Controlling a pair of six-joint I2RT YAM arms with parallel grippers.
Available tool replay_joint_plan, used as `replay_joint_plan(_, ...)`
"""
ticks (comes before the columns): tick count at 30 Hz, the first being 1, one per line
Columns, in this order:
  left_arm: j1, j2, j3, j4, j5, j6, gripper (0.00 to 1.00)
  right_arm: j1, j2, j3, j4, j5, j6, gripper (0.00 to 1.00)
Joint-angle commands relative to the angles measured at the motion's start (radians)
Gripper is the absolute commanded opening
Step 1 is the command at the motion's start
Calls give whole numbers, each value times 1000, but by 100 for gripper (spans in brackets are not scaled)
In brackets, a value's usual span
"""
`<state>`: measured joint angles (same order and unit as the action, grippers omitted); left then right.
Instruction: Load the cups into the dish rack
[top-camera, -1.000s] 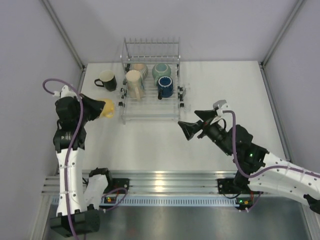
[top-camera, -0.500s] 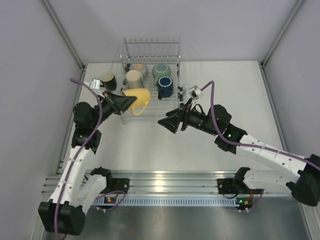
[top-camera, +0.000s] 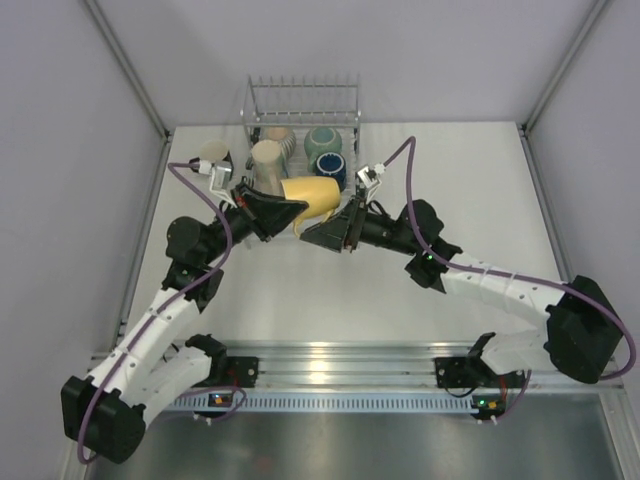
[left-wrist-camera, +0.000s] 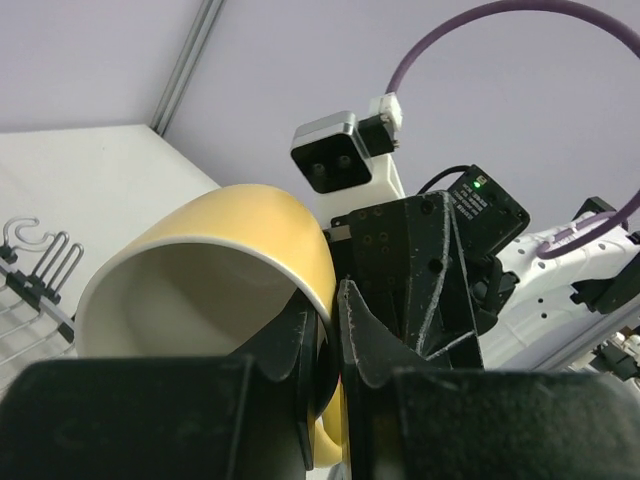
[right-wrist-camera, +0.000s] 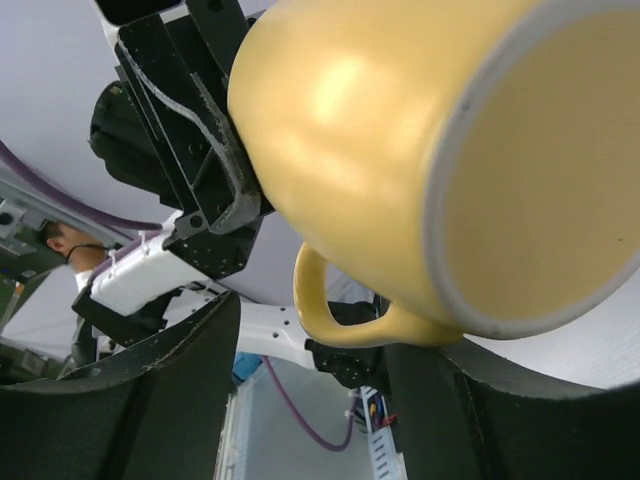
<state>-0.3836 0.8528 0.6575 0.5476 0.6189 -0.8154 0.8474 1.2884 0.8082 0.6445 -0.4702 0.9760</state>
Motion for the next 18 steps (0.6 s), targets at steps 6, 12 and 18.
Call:
replay_joint_plan(6, -51, -12, -25, 241, 5, 28, 0, -14, 54, 33, 357, -15, 179, 50)
replay_joint_plan(12, -69, -3, -38, 255, 22, 47, 0, -19, 97, 19, 506, -10, 245, 33)
replay_joint_plan(18, -77, -8, -88, 302, 15, 44, 0, -25, 141, 3, 604, -24, 294, 5)
